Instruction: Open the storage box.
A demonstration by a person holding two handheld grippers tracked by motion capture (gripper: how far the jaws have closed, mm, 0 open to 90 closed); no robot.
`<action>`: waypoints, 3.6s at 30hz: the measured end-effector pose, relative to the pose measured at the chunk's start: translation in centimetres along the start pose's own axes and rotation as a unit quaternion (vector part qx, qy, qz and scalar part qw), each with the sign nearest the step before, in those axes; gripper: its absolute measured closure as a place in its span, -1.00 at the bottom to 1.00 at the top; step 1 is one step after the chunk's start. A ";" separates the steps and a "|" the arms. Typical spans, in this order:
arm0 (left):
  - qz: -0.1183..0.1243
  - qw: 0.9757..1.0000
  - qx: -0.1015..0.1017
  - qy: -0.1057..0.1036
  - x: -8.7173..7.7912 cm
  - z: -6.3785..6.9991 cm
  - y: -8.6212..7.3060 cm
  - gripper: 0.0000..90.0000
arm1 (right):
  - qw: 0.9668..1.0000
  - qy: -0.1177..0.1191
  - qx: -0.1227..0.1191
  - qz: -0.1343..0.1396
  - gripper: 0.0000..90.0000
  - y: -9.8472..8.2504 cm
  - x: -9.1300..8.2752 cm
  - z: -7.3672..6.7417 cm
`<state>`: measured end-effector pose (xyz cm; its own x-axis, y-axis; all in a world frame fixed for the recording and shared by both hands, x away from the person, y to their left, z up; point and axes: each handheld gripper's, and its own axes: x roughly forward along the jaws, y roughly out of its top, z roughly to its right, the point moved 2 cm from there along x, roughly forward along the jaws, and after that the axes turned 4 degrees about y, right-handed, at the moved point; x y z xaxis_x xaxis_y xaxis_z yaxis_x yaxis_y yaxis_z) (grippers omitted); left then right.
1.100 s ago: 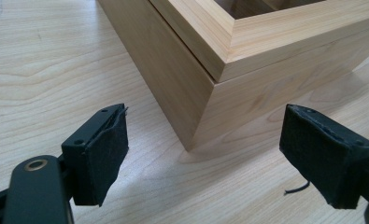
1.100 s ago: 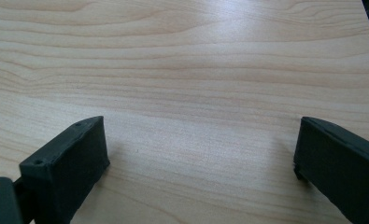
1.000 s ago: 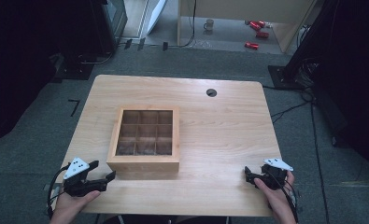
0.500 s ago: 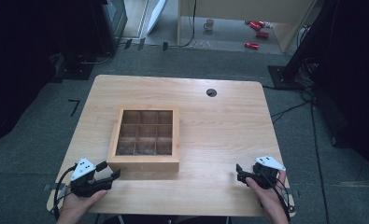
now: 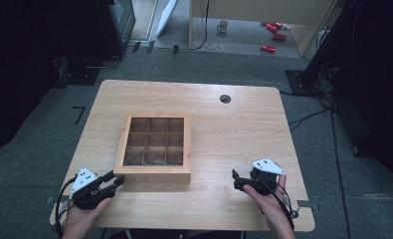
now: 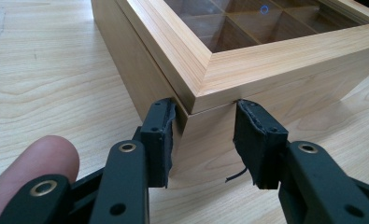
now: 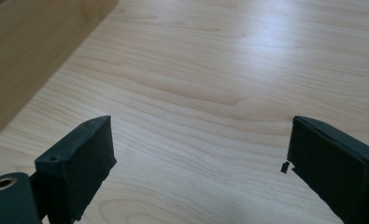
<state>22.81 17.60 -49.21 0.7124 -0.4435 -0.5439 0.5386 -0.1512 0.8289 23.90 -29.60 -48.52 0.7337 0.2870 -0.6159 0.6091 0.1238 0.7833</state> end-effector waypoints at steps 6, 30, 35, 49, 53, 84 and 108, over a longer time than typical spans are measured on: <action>0.000 1.000 0.001 0.002 -0.1 0.0 0.0 0.33 | 1.000 0.026 -0.012 0.008 -0.84 1.5 0.6 -2.3; 0.003 1.000 0.023 0.020 0.1 0.5 0.4 0.23 | 0.993 0.106 -0.040 0.021 -0.84 3.8 2.4 -8.9; 0.004 0.999 0.033 0.027 0.0 0.7 0.5 0.24 | 0.992 0.118 -0.042 0.020 -0.84 3.7 2.6 -9.7; 0.016 0.998 0.042 0.033 -0.2 1.0 1.1 0.24 | 0.988 0.141 -0.055 0.014 -0.84 3.4 3.0 -11.4; 0.018 0.998 0.046 0.032 -0.2 1.0 1.3 0.24 | 0.988 0.144 -0.055 0.015 -0.84 3.4 3.1 -11.6; 0.035 0.999 0.024 0.012 -0.6 0.5 2.5 0.18 | 0.987 0.126 -0.086 0.042 -0.76 4.2 4.6 -12.8; -0.065 0.997 0.012 0.038 1.6 -1.8 -1.6 -0.66 | 0.983 0.130 -0.108 0.071 -0.82 7.2 3.4 -12.6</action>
<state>23.87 18.74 -51.67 0.6697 -0.3515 -0.6542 0.6179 -0.2249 0.7534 27.00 -15.76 -43.94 0.6882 0.5446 -0.4793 0.4081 0.2556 0.8764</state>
